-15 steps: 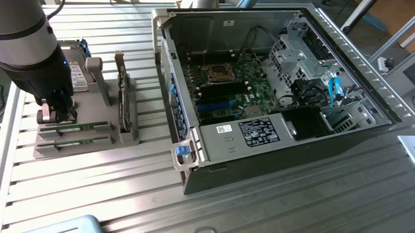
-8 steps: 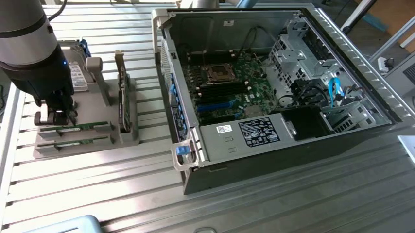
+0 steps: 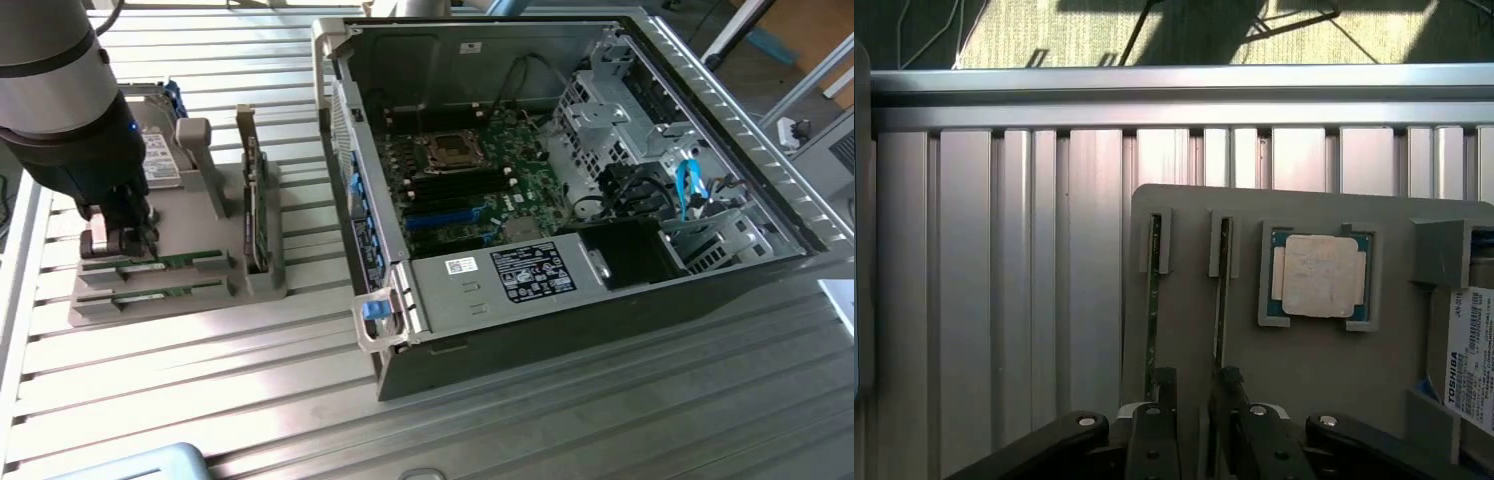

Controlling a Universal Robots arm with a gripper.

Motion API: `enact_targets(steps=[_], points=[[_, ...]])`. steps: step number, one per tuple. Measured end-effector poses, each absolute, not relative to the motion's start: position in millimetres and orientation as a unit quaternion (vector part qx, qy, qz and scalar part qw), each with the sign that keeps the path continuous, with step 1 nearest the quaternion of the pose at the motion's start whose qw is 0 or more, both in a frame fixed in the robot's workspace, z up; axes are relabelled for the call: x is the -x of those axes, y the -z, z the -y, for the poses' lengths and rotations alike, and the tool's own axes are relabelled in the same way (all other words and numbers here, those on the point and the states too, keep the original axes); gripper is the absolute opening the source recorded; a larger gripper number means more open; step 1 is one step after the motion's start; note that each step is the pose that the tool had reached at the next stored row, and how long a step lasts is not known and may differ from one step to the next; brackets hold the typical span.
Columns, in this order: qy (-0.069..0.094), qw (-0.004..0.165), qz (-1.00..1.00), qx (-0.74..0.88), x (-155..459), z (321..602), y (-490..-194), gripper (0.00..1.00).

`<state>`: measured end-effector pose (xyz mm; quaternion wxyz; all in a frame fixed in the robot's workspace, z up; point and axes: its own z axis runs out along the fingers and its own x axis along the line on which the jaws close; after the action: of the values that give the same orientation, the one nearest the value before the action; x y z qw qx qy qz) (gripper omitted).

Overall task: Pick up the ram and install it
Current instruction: 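Pick up the ram and move it above insertion slot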

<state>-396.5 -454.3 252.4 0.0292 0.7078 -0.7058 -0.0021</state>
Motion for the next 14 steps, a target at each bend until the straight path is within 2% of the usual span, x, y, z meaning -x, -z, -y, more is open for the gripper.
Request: enact_targets(steps=[7, 14], points=[[0.001, 0.031, 0.706, -0.708, 397, 465, -231, 0.3], [-0.005, 0.037, 0.706, -0.708, 397, 480, -223, 0.3]])
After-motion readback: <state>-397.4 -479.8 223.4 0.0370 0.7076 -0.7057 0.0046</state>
